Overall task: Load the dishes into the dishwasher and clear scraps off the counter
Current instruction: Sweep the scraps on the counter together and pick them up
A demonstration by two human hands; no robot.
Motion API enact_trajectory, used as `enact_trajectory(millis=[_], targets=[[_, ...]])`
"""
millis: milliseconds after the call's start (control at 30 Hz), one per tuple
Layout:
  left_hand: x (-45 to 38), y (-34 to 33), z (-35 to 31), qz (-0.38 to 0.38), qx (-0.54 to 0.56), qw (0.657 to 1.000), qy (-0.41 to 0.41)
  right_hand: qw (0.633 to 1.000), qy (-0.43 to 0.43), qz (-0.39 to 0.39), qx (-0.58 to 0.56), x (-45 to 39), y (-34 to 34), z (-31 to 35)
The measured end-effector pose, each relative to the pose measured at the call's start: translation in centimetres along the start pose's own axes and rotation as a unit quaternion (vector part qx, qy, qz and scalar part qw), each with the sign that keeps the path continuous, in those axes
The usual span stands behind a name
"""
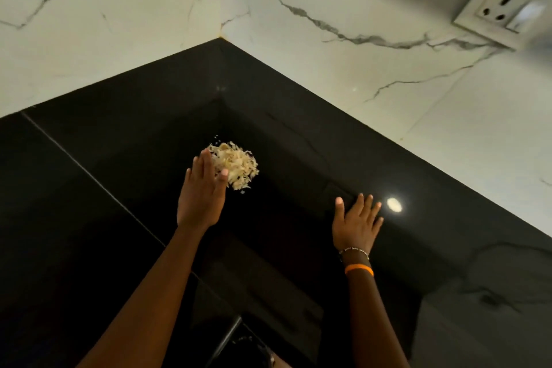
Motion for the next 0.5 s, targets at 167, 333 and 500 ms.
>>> enact_trajectory(millis=[167, 333, 500], targets=[[0.5, 0.1, -0.8, -0.01, -0.015, 1.0, 0.008, 0.999, 0.045, -0.01, 0.001, 1.8, -1.9, 4.2], [0.4, 0.0, -0.7, -0.023, -0.017, 0.999, 0.015, 0.989, 0.135, 0.067, -0.008, 3.4, -5.1, 12.4], [0.3, 0.1, -0.6, -0.04, 0.007, 0.999, 0.033, 0.949, 0.25, 0.182, -0.06, 3.5, -6.8, 18.1]])
Point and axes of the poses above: each hand's wrist, its own x-axis away from the middle knuckle, its own y-axis out of the back of the hand, z = x × y, the point moved 4 cm from there along -x, towards the middle knuckle, and after that the axes turned 2 degrees about -x, right-handed, at the moved point
